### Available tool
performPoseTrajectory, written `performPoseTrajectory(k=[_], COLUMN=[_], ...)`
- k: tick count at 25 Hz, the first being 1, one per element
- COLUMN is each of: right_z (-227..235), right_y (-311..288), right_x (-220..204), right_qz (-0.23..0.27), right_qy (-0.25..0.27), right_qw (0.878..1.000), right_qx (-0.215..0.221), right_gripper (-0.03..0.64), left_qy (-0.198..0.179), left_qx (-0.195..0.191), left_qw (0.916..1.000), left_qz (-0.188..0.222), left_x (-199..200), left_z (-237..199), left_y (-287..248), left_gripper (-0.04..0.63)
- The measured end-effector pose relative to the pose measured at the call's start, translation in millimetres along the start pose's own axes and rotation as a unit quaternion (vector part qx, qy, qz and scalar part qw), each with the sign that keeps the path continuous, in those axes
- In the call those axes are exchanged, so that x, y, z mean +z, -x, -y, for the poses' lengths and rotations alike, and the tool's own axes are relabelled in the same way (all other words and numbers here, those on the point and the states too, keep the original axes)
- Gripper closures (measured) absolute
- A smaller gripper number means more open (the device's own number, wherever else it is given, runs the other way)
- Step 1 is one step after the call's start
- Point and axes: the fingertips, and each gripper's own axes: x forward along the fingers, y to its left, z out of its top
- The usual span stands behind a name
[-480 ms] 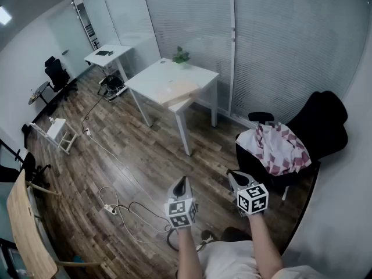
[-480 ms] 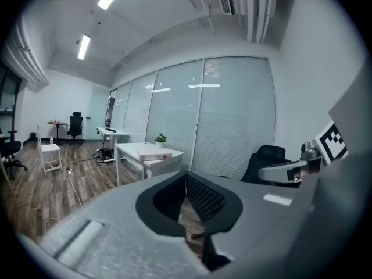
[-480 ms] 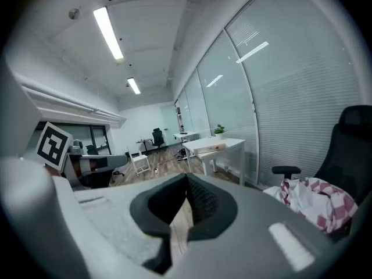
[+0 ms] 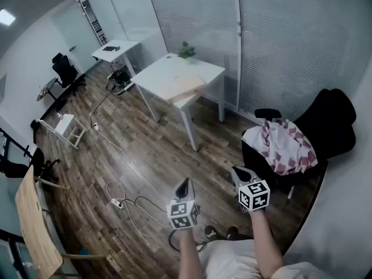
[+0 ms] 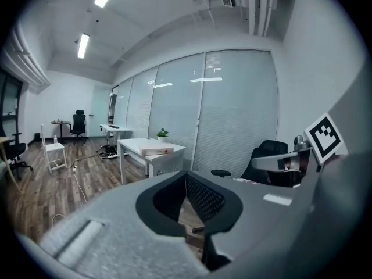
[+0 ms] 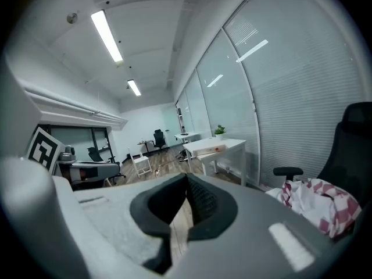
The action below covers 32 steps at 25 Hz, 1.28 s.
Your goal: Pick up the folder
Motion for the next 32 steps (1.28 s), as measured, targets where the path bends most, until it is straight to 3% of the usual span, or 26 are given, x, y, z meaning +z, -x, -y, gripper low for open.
performPoseTrajectory(k=[4,9,16,24,26,29,32], right_z=[2.5,12.7,35.5,40.3,42.6,45.8,48.7], right_y=[-0.9,9.6,18.8,8.9,2.9,-10.1,-30.3], right_x=[-1.4,3.2,-11.1,1.2,5.3,12.8,23.6], right_qz=[0.009,0.027,0.023,0.029,0.029,0.026,0.035], right_qy=[-0.016,-0.022,-0.03,-0.026,-0.01,0.061,0.066], right_qw=[1.0,0.999,0.999,0.998,0.999,0.998,0.997], right_qx=[0.023,0.04,0.038,0.041,0.03,0.005,0.011], right_gripper=[0.615,0.615,0.615,0.615,0.615,0.615,0.615], left_qy=[-0.001,0.043,0.05,0.037,0.036,0.041,0.053], left_qx=[0.001,0.029,0.044,0.047,0.049,0.05,0.048], left_qw=[1.0,0.9986,0.9977,0.9982,0.9981,0.9978,0.9972], left_qz=[-0.002,0.012,-0.004,0.004,0.006,0.013,0.02], left_x=[-1.0,-1.1,-15.5,-3.8,0.1,4.8,8.8], left_z=[11.5,8.0,19.9,19.3,14.1,4.9,-6.6], left_y=[1.4,11.4,12.6,-1.5,-7.3,-23.3,-49.2], left_gripper=[0.586,0.586,0.586,0.586,0.586,0.586,0.586])
